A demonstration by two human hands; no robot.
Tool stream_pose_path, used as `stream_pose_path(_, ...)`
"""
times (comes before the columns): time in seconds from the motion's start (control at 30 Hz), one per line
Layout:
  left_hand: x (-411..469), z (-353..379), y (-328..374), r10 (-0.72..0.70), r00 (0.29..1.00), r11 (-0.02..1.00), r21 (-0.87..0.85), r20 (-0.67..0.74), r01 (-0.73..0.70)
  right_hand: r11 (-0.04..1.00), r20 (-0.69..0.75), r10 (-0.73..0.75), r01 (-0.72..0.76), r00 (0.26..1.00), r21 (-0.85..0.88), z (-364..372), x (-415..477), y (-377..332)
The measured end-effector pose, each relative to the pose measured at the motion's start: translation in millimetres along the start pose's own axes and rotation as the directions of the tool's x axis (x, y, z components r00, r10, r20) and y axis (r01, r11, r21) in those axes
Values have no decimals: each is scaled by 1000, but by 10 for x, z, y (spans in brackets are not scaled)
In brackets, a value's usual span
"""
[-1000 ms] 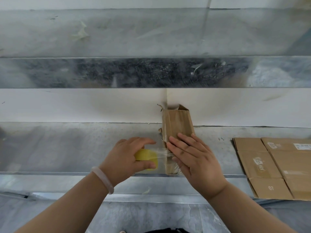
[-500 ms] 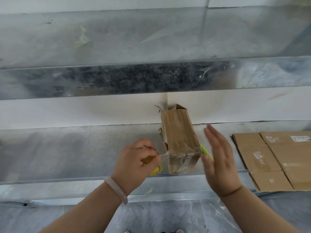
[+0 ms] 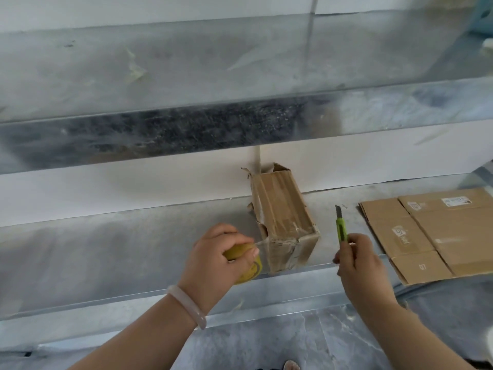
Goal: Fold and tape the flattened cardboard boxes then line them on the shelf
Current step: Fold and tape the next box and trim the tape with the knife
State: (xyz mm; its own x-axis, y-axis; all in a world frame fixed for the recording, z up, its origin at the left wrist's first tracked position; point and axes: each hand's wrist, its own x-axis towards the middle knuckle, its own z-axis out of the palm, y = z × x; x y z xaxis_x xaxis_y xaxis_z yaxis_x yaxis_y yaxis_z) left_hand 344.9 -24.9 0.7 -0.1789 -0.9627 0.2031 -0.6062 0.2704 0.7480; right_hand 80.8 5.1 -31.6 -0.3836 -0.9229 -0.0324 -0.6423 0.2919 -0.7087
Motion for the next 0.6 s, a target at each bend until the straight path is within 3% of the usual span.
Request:
stream_pose_path(0.1,-1,-12,-4,16,1000,999,-31,3,-15,971,-33,-226,228,974,68,-231,-477,-274)
stream_pose_path(0.17,-4,-7,-9,8,1000,999,-52,-8,-8,944,74,-326,321,942,72,-291,-722,-472)
stream_pose_path(0.27,0,14,3,22,999,997,-75,-24,-24,897,211,-414,436,886,-70,-207,-863,-670)
stream_pose_path(0.43,-1,29,34,45,998,998,-52,-38,-46,884,208,-384,423,900,-198,-35,-861,-885)
stream_pose_path(0.6,22,33,69,61,995,998,-16,-76,-63,778,202,-437,481,876,-405,71,-820,-919)
